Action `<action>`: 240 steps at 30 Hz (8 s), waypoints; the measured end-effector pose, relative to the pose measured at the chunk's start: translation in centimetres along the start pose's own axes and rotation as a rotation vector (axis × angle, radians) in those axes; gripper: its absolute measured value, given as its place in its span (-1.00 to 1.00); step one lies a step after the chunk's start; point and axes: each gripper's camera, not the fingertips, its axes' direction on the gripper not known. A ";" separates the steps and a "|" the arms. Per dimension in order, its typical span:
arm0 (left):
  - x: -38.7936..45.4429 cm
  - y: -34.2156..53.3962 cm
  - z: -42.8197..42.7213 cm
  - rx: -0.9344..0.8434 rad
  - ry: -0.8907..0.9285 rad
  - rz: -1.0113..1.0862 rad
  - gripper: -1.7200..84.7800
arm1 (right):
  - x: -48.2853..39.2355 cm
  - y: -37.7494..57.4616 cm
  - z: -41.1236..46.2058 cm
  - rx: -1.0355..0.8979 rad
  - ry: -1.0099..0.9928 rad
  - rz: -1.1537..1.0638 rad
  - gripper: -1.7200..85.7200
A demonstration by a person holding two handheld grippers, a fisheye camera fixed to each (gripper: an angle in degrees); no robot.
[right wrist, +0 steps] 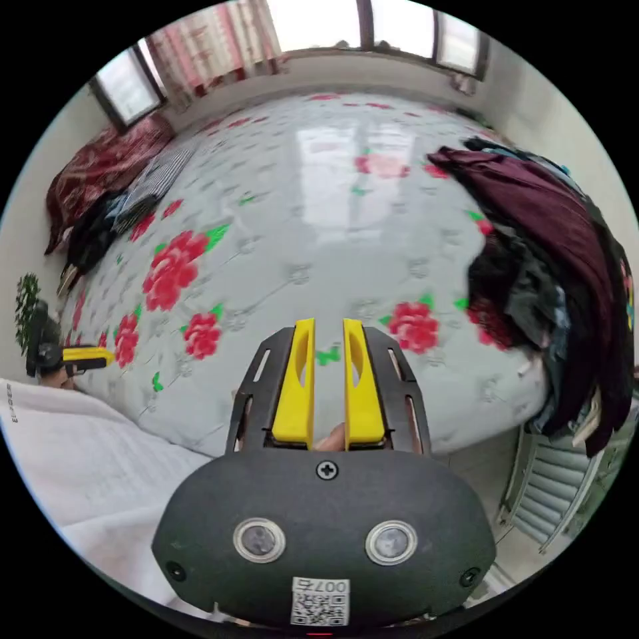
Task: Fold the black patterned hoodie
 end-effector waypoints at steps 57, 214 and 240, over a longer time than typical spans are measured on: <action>-11.8 23.0 0.1 0.301 0.105 -0.209 -0.76 | -32.2 11.6 -9.4 0.110 -0.780 -0.940 -0.91; -23.4 -5.7 -14.7 0.304 0.304 0.052 -0.63 | -15.8 -20.6 -4.0 0.011 -0.115 -0.425 -0.73; -27.2 -15.3 -27.1 0.713 0.121 -0.105 -0.75 | -24.9 -33.9 -1.2 0.189 -0.360 -0.542 -0.83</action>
